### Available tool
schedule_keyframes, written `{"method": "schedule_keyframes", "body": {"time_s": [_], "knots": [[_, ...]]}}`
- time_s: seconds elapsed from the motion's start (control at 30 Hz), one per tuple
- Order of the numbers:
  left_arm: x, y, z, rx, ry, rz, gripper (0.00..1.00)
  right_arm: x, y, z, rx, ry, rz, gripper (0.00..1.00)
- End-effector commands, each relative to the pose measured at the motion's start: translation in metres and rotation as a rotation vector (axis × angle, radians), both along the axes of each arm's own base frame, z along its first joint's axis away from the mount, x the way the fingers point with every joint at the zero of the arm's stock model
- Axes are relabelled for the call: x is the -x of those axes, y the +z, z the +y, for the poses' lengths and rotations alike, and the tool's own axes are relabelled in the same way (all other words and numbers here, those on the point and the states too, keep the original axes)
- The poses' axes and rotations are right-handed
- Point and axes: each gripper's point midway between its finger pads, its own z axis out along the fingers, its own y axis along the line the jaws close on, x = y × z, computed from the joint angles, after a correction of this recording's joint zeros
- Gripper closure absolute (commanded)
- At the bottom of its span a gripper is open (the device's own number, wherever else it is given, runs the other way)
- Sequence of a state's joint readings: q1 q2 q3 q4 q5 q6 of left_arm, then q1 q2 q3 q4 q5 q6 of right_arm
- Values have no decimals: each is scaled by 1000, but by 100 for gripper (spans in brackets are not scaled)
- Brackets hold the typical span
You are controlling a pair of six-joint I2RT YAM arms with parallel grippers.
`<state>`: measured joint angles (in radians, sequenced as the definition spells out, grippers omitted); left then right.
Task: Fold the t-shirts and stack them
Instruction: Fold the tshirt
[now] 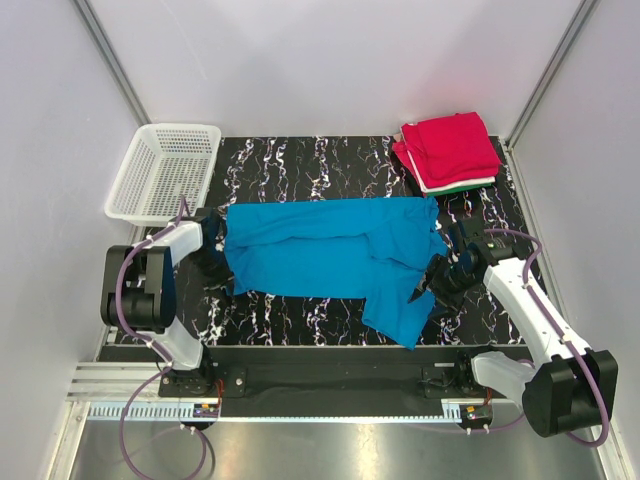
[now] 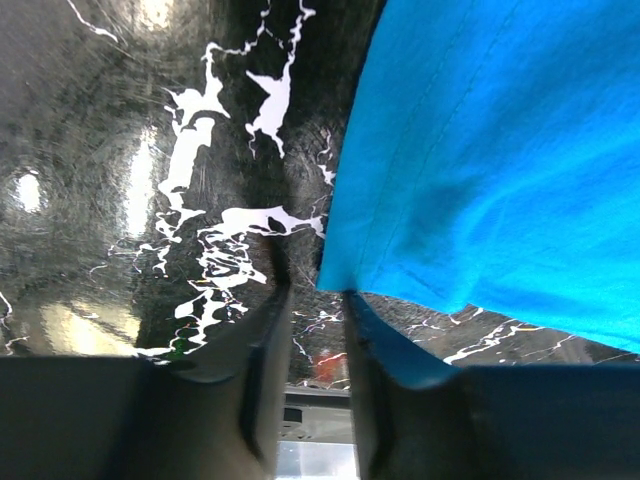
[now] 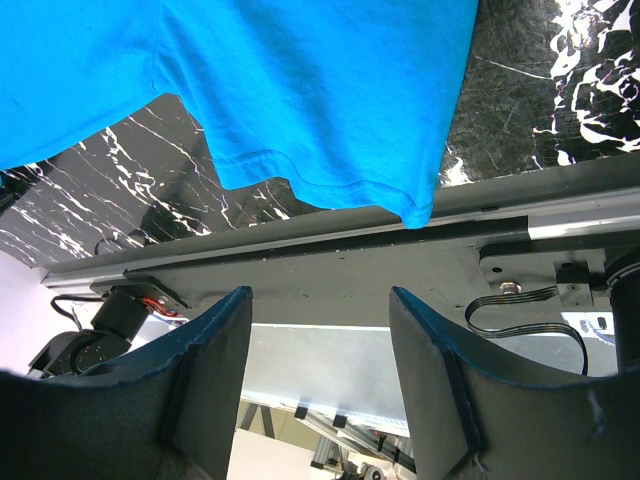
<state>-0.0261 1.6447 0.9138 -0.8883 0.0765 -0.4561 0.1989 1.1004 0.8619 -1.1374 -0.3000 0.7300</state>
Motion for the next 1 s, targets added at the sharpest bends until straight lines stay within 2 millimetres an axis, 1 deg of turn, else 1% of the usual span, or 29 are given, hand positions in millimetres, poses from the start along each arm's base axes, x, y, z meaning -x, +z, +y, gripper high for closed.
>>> {"method": "schedule_keyframes", "body": {"time_s": [0.0, 0.1, 0.13, 0.17, 0.2, 0.43, 0.5, 0.57, 0.6, 0.67, 0.7, 0.73, 0.83, 0.9, 0.97], "knots": [[-10, -1, -3, 26, 0, -31, 75, -10, 14, 4, -21, 5, -59, 36], [-10, 1, -2, 18, 2, -38, 83, -10, 14, 4, -19, 6, -62, 36], [-9, 1, -2, 18, 2, -39, 88, -11, 15, 4, -21, 8, -62, 36], [-8, 1, -2, 18, 2, -38, 96, -11, 15, 4, -21, 10, -65, 36], [-7, 1, -2, 18, 3, -33, 100, -11, 14, 4, -20, 10, -62, 36], [1, 5, 6, -25, 0, -36, 100, -12, 13, 5, -21, 19, -62, 36], [2, 8, 8, -32, 2, -39, 100, -13, 13, 5, -23, 21, -63, 36], [-1, 14, 8, -29, 1, -63, 100, -12, 12, 6, -26, 23, -59, 36], [-5, 20, 5, -13, -10, -90, 98, -12, 12, 6, -27, 26, -59, 36], [-8, 28, 2, 6, -16, -119, 82, -13, 12, 7, -30, 27, -60, 36], [-12, 36, 1, 15, -19, -157, 75, -13, 11, 7, -30, 28, -59, 36], [-17, 44, -2, 33, -23, -190, 64, -13, 11, 7, -31, 29, -59, 36], [-24, 63, -1, 25, -22, -262, 54, -13, 11, 8, -37, 36, -62, 36], [-26, 64, 0, 18, -17, -268, 54, -13, 10, 8, -40, 32, -60, 36], [-25, 60, -3, 32, -13, -245, 54, -14, 11, 8, -41, 34, -64, 36]]}}
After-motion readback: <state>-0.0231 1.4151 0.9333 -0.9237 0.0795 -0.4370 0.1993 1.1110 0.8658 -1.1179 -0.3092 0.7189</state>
